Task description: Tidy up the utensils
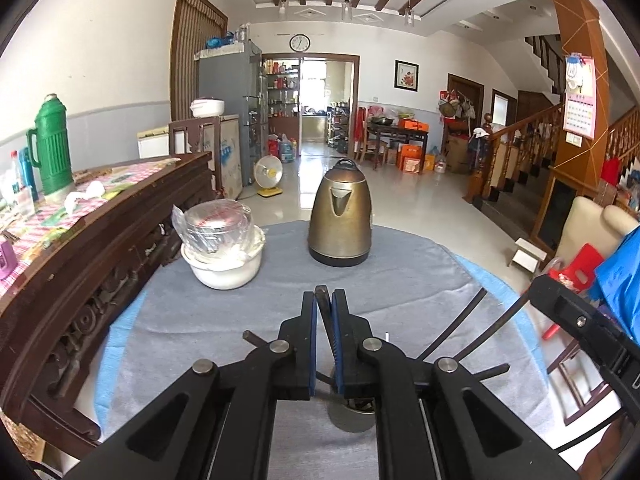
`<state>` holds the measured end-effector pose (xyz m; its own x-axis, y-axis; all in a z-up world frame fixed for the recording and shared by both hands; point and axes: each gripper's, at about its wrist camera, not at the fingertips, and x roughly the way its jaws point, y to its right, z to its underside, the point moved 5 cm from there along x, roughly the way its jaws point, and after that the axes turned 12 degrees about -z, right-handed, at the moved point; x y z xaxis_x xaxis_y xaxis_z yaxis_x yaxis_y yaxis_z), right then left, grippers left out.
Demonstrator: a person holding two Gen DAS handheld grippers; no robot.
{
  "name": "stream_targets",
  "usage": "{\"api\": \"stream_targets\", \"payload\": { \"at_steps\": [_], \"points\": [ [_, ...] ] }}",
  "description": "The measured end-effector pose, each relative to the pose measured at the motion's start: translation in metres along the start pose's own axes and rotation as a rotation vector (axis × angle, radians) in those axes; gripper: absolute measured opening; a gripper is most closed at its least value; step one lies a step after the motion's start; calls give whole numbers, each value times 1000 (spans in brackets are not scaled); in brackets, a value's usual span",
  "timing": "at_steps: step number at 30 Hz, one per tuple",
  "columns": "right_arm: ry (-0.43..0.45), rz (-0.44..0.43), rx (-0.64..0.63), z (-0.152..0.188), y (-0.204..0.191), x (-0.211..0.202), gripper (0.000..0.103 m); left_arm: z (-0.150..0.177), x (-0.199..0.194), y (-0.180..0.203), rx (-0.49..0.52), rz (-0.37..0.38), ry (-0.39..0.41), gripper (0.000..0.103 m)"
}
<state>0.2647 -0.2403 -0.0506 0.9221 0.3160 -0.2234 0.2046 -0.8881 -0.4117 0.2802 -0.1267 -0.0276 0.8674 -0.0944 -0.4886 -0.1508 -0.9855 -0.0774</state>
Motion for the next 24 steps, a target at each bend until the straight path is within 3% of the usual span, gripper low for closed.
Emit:
{"api": "stream_targets", "payload": {
  "at_steps": [24],
  "points": [
    [-2, -10, 59, 17, 9, -6, 6, 14, -17, 7, 89, -99, 51, 10]
  ]
}}
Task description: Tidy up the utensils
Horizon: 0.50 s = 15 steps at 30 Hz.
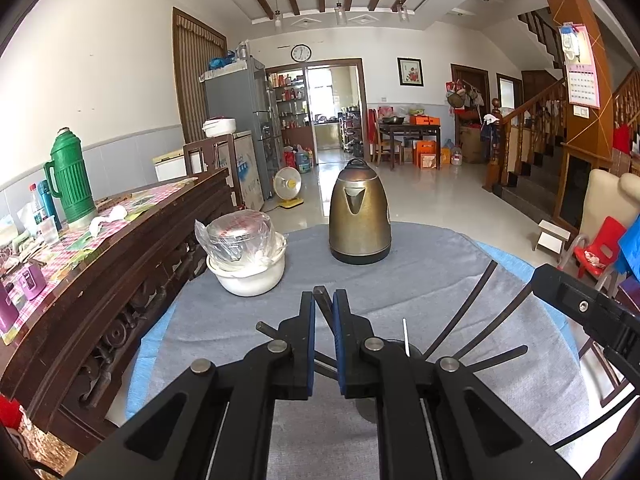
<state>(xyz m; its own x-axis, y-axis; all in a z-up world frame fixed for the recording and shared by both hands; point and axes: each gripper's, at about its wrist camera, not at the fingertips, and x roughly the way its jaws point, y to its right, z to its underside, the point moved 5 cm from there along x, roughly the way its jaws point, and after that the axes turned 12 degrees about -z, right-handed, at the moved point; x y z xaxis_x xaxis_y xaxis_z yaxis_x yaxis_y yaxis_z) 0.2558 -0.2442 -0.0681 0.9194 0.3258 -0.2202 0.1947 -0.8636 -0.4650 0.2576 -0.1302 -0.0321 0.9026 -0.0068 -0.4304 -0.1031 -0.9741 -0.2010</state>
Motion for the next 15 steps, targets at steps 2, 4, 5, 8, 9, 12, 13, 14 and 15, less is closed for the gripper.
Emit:
{"api": "stream_targets", "payload": {
  "at_steps": [2, 4, 5, 8, 9, 12, 13, 14, 15],
  "points": [
    [3, -2, 5, 0, 0, -1, 6, 0, -1, 1, 2, -4, 2, 10],
    [9, -6, 9, 0, 1, -3, 6, 1, -2, 2, 5, -5, 3, 10],
    [16, -9, 11, -1, 1, -4, 6, 1, -2, 1, 4, -3, 2, 10],
    [22, -13, 12, -2, 1, -8, 6, 1, -2, 2, 4, -4, 3, 10],
    [20, -13, 11, -1, 2, -9, 6, 1, -2, 2, 4, -3, 1, 10],
    [12, -11, 13, 3, 2, -7, 6, 2, -2, 3, 8, -2, -3, 10],
    [10, -11, 13, 4, 2, -7, 6, 3, -2, 3, 11, -1, -3, 10],
    [7, -11, 14, 5, 3, -6, 6, 3, -2, 3, 12, -2, -5, 10],
    [4, -9, 15, 6, 3, -5, 6, 4, -2, 4, 13, -1, -7, 10]
  ]
}}
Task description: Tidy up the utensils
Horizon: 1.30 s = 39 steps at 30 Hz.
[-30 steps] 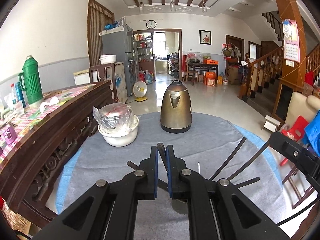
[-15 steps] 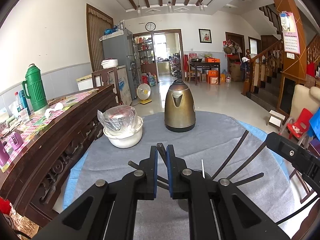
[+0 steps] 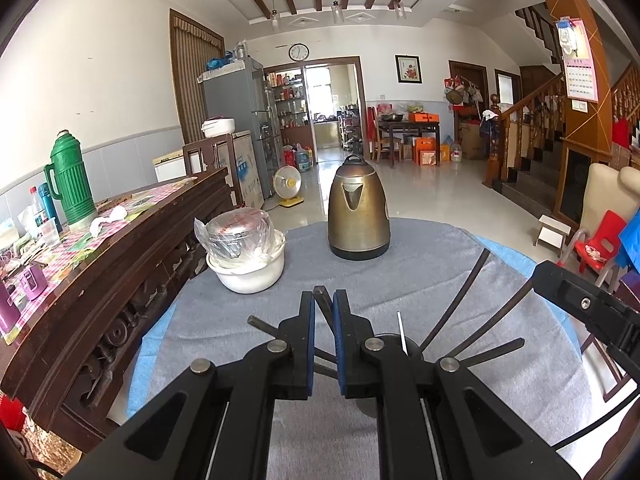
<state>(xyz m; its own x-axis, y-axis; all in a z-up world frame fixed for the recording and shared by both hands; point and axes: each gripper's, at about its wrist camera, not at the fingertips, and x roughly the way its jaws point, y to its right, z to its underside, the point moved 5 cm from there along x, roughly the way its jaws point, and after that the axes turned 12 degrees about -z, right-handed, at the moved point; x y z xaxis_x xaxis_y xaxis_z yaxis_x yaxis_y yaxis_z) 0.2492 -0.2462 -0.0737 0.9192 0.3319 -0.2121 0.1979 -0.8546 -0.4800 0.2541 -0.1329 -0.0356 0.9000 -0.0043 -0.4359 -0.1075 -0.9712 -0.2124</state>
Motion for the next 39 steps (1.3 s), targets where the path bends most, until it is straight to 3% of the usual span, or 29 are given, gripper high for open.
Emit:
{"api": "stream_targets", "payload": {
  "at_steps": [12, 33, 39],
  "points": [
    [-33, 14, 36, 13, 11, 9, 6, 7, 9, -3, 2, 4, -31, 10],
    [-21, 26, 116, 20, 33, 10, 8, 13, 8, 4, 25, 15, -4, 10],
    [-20, 26, 139, 22, 37, 10, 9, 21, 15, 6, 35, 19, -55, 10]
  ]
}}
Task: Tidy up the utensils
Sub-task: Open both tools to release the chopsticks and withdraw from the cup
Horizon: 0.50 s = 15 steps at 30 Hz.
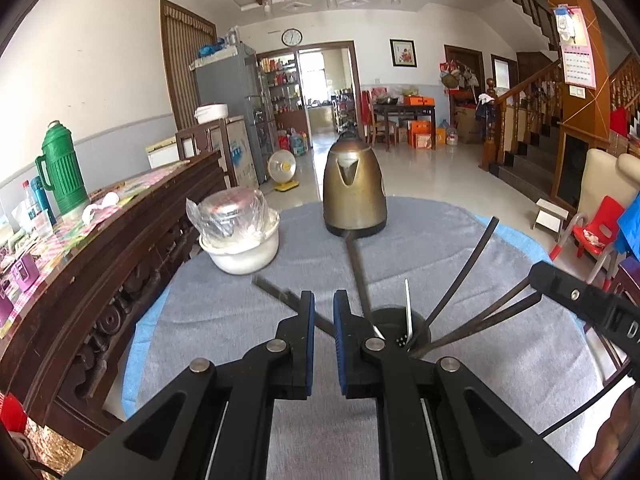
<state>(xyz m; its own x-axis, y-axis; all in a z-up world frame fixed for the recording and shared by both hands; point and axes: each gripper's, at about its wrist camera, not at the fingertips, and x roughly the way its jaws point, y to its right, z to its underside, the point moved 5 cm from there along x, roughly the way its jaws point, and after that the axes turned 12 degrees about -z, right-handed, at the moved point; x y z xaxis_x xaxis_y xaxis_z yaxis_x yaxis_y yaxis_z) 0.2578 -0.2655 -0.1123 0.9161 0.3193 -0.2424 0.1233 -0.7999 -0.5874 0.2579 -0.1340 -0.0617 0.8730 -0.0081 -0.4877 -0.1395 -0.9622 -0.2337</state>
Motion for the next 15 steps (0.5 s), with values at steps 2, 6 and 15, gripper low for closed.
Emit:
{"api": "stream_targets", "payload": {
  "at_steps": [2, 6, 15],
  "points": [
    [-4, -10, 32, 0, 3, -2, 17, 0, -4, 0, 6, 3, 6, 11],
    [51, -51, 76, -7, 5, -16, 33, -5, -21, -2, 11, -9, 62, 60],
    [149, -63, -1, -18, -10, -43, 70, -1, -39, -13, 0, -46, 87, 85]
  ]
}}
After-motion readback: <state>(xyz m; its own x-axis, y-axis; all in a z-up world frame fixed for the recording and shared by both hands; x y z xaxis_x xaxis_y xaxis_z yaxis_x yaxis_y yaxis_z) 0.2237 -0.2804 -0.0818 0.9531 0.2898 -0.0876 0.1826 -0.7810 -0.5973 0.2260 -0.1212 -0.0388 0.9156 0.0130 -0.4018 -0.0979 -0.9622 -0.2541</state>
